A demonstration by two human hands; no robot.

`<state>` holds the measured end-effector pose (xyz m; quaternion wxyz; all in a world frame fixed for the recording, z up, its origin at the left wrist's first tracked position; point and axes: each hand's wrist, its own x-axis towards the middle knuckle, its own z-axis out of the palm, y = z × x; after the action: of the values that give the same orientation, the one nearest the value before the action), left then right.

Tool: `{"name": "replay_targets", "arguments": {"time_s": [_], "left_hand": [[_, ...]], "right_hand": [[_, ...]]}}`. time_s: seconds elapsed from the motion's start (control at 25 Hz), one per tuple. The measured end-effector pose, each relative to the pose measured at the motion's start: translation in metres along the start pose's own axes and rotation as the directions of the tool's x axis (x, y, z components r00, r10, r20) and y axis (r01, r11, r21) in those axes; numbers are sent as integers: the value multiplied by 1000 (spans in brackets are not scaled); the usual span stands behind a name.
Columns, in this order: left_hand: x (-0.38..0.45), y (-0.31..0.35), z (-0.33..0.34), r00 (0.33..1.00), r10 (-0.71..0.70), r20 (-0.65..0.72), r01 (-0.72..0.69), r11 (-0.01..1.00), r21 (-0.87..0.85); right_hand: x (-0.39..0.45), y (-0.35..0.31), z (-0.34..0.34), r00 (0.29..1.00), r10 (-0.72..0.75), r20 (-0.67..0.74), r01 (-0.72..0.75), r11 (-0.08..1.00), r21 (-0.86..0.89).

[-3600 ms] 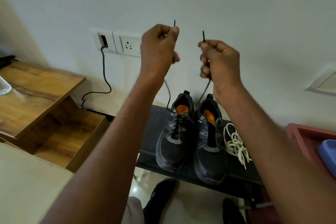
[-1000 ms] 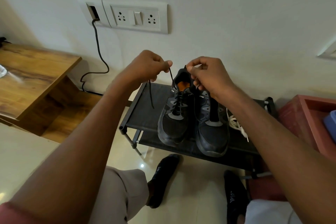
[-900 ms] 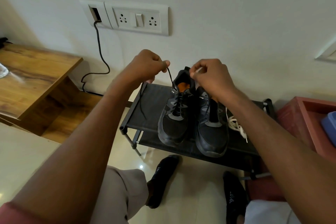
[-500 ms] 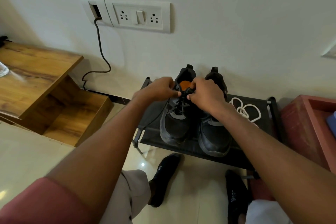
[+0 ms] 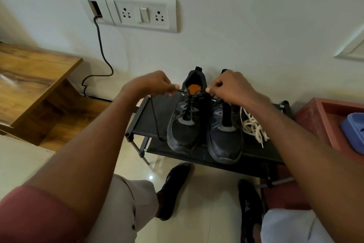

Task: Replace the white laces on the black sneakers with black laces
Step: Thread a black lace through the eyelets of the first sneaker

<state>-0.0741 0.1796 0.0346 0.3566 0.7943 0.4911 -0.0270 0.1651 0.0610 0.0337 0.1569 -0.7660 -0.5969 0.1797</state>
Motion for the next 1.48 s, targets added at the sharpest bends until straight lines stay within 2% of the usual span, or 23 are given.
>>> {"name": "replay_targets", "arguments": {"time_s": [0.08, 0.2, 0.36, 0.48, 0.6, 0.72, 0.8, 0.88, 1.04, 1.2, 1.28, 1.36, 1.4, 1.48], "left_hand": [[-15, -7, -17, 992, 23, -127, -31, 998, -62], [-41, -33, -34, 962, 6, -272, -26, 997, -72], [-69, -67, -48, 922, -133, -363, 117, 991, -66], [-82, -64, -45, 870, -227, -438, 169, 971, -167], [-88, -23, -42, 851, -205, -483, 16, 930, -367], [-91, 34, -51, 861, -123, -493, -177, 837, -517], [-94, 75, -59, 861, -53, -505, -277, 786, -553], [-94, 109, -64, 843, 18, -537, -361, 759, -542], [-89, 138, -52, 768, 108, -632, -476, 755, -450], [-83, 122, -20, 717, 172, -675, -577, 689, -438], [-86, 116, -12, 689, 248, -681, -611, 704, -362], [-91, 113, -10, 701, 318, -639, -613, 726, -311], [-92, 109, -9, 730, 308, -610, -592, 731, -340], [-93, 100, -9, 823, 195, -534, -494, 711, -500]], "right_hand": [[-7, 12, -24, 1000, 2, 2, -2, 999, 38], [-20, 35, -54, 997, 46, -55, -47, 999, -7], [-41, 67, -77, 973, 187, -134, -189, 982, -3], [-50, 68, -81, 951, 250, -184, -238, 968, 85], [-52, 29, -87, 962, 241, -126, -169, 894, 416], [-56, -22, -94, 993, 121, -1, -85, 703, 707], [-58, -50, -94, 1000, 14, 0, -9, 583, 812], [-57, -71, -94, 998, -10, -65, 61, 526, 848], [-49, -84, -91, 986, 43, -161, 119, 501, 857], [-46, -81, -79, 994, 84, -72, 30, 422, 906], [-46, -80, -76, 993, 114, -12, -29, 352, 935], [-44, -80, -73, 995, 98, 27, -56, 302, 952], [-44, -80, -72, 995, 93, 32, -60, 320, 945], [-45, -78, -68, 993, 119, -16, -44, 479, 877]]}}
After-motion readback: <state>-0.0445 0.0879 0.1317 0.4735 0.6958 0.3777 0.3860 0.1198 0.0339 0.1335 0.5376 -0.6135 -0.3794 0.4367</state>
